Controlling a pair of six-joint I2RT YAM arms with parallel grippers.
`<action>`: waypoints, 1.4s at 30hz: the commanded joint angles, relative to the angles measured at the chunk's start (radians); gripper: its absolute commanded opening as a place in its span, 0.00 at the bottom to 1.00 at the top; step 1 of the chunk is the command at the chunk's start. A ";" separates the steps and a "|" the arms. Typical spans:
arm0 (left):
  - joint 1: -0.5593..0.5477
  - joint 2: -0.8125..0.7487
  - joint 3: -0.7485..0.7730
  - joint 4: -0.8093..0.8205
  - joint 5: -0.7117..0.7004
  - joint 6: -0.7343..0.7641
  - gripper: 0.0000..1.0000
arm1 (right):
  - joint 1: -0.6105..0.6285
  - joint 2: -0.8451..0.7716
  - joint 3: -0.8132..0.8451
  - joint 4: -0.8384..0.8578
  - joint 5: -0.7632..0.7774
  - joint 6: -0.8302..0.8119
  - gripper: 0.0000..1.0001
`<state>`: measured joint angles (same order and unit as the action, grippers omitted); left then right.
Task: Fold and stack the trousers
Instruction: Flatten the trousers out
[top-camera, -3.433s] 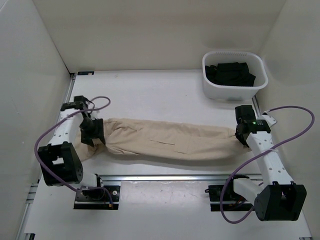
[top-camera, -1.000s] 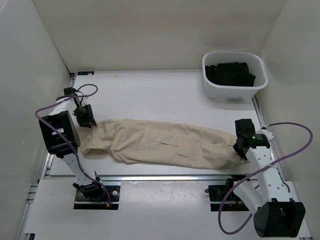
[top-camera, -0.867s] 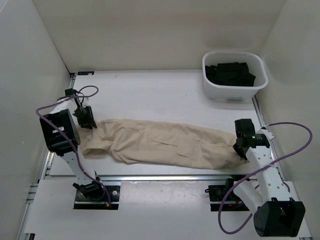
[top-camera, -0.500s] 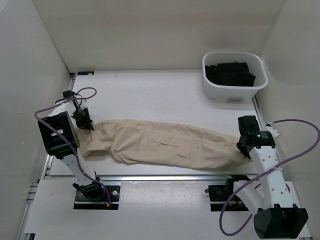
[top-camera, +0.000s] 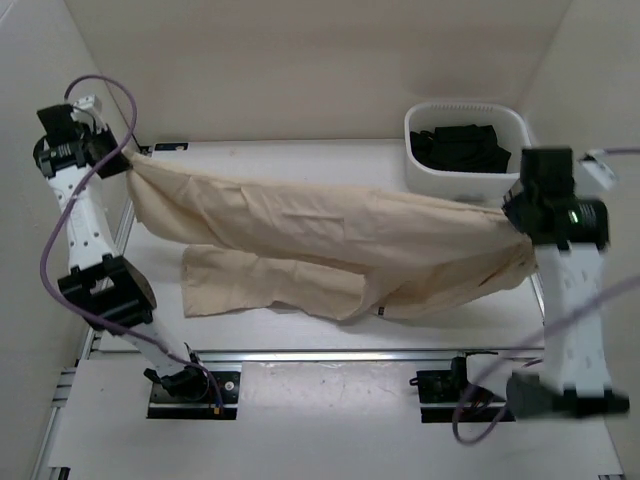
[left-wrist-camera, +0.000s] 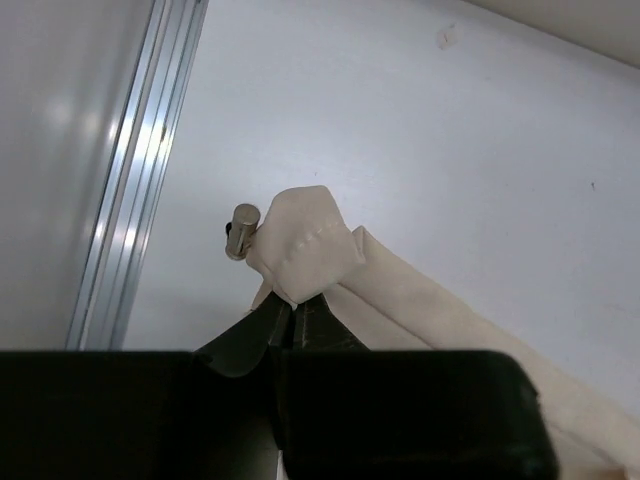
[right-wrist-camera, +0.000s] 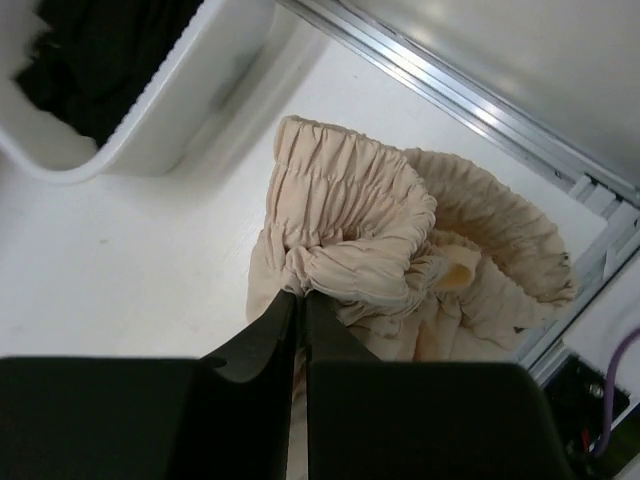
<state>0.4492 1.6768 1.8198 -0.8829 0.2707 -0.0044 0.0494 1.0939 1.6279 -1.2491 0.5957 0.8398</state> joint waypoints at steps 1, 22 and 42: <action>-0.044 0.228 0.202 0.004 0.038 0.004 0.14 | -0.035 0.327 0.068 0.119 0.004 -0.140 0.00; -0.098 -0.066 -0.595 0.010 -0.231 0.004 0.91 | -0.207 0.258 -0.390 0.275 -0.241 -0.214 0.73; -0.145 0.078 -0.981 0.162 -0.200 0.004 0.45 | -0.373 0.713 -0.556 0.694 -0.447 -0.084 0.51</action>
<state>0.3000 1.6638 0.9119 -0.8635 0.0048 -0.0090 -0.2970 1.7802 1.1046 -0.6094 0.1902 0.7170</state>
